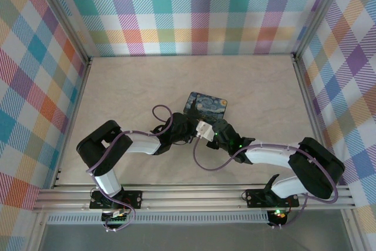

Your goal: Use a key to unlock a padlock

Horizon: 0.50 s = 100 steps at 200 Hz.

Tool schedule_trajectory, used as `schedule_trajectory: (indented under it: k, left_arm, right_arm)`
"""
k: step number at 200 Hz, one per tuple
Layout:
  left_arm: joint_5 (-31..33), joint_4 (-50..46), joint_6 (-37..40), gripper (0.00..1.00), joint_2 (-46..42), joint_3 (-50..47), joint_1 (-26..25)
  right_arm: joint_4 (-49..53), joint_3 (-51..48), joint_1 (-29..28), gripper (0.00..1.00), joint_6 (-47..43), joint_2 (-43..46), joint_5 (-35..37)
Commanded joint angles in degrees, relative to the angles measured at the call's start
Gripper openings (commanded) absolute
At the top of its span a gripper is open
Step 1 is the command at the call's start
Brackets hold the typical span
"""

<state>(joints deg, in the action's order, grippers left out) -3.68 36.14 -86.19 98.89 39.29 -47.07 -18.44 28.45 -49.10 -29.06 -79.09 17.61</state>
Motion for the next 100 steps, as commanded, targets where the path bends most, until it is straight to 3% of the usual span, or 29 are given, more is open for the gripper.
schedule_trajectory:
  k: [1, 38, 81, 100]
  left_arm:
    - [-3.2, 2.2, -0.4, 0.06, -1.6, 1.3, -0.8]
    - [-3.3, 2.2, -0.3, 0.06, -1.8, 1.0, -0.8]
    - [-2.8, 1.3, 0.5, 0.06, -2.1, 0.4, -0.8]
    - [-2.6, 0.9, 1.2, 0.12, -2.4, -0.1, -0.8]
  right_arm:
    - [-3.4, 2.8, -0.1, 0.00, 8.7, 1.1, -2.1]
    - [-9.6, -0.9, -0.1, 0.00, 19.8, -0.2, -3.0]
    - [-13.0, -3.6, 0.0, 0.00, 26.8, 0.0, -5.2]
    - [-15.0, -5.0, 0.1, 0.00, 30.3, 0.0, -5.6]
